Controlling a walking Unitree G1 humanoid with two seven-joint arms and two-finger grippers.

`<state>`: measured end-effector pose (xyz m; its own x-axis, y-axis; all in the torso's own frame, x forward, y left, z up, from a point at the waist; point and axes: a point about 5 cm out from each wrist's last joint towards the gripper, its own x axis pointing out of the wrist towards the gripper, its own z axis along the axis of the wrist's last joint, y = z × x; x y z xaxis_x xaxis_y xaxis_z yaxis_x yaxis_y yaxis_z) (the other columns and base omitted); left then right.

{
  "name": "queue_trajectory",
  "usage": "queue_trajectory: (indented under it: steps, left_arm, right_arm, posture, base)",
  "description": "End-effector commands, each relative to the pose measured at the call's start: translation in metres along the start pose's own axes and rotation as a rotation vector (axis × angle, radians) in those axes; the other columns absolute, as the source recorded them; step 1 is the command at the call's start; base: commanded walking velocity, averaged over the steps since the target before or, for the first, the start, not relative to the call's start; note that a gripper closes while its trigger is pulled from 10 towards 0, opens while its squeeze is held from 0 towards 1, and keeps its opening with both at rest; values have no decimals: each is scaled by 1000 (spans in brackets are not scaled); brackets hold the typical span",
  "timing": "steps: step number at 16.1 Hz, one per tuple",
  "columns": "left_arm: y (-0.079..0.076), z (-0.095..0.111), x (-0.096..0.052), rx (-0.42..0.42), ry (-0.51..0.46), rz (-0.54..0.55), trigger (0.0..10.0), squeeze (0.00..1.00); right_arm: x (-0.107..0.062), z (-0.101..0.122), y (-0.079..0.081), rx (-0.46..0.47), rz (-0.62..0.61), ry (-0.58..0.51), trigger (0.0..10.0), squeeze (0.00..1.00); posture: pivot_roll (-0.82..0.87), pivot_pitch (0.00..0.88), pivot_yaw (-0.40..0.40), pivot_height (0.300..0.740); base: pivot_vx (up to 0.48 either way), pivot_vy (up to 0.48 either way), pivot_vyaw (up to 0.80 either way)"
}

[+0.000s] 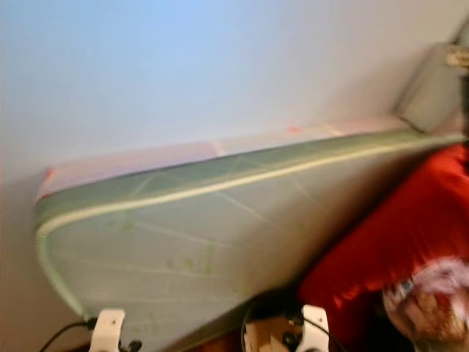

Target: Clean up the room

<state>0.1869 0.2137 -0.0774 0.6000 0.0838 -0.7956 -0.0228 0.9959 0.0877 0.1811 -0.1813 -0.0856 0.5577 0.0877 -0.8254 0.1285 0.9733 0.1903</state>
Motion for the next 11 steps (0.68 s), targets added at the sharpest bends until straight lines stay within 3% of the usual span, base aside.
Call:
queue_trajectory:
  steps: [1,4,7,11]
  left_arm:
    - [-8,2,1,14,4,-23,10000,0]
    - [-8,2,1,42,1,-23,10000,0]
    - [-9,1,1,39,0,-20,10000,0]
    - [-9,2,1,40,-5,-20,10000,0]
  right_arm:
    - [-2,2,-9,-5,-25,-3,10000,0]
    - [-2,1,-10,30,-35,-22,10000,0]
    - [-3,0,-11,29,-39,-24,10000,0]
    - [-2,2,-11,36,-39,-31,10000,0]
  posture:
    - [139,0,-100,740]
    - [134,0,-100,740]
    - [134,0,-105,740]
    - [132,0,-108,740]
  base:
    - [0,0,-750]
    - [0,0,0]
    - [0,-378,0]
    - [0,-377,-672]
